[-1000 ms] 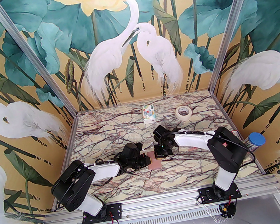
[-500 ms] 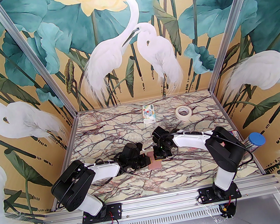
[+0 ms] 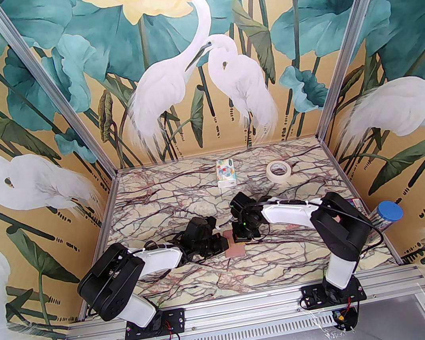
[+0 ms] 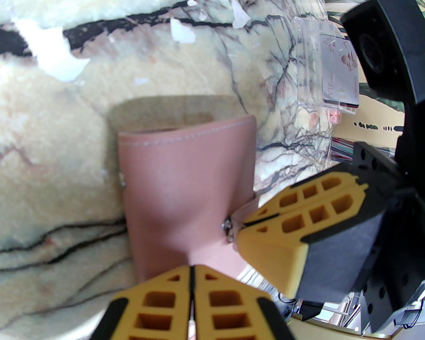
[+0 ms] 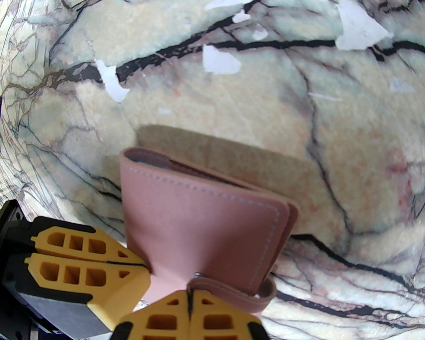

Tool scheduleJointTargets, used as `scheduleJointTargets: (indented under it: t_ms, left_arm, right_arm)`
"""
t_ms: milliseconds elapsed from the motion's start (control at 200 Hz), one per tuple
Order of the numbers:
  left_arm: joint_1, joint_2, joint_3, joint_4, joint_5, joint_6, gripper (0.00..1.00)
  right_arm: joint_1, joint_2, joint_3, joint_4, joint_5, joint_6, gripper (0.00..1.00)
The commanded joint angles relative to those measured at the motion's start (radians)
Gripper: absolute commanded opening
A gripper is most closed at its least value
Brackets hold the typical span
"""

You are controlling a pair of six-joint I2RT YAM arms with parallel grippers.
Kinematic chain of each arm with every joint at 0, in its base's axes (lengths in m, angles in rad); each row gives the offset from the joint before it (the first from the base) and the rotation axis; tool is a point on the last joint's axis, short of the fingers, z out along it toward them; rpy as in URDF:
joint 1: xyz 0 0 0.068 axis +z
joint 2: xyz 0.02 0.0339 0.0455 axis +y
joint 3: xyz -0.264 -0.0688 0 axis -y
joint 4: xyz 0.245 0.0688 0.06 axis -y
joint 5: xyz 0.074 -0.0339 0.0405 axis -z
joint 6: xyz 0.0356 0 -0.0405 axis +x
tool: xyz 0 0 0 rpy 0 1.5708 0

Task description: Put the credit cards into the card holder

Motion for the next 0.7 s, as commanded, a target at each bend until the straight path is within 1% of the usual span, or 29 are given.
scheduleJointTargets:
  t_ms: [0,305,540,695]
  left_arm:
    - [-0.005,0.016,-0.01,-0.013,-0.033,0.021,0.08]
    - [-0.005,0.017,-0.01,-0.015,-0.033,0.021,0.08]
    - [-0.005,0.023,-0.005,-0.017,-0.032,0.024,0.08]
    - [-0.004,0.024,-0.004,-0.016,-0.031,0.024,0.08]
  right_arm:
    - [0.007,0.003,0.014,0.037,0.013,-0.004,0.0]
    - [0.007,0.008,0.011,0.045,0.019,-0.003,0.0]
    - [0.004,-0.009,0.023,0.032,0.058,-0.003,0.0]
    - [0.004,-0.002,0.022,0.032,0.055,0.0,0.0]
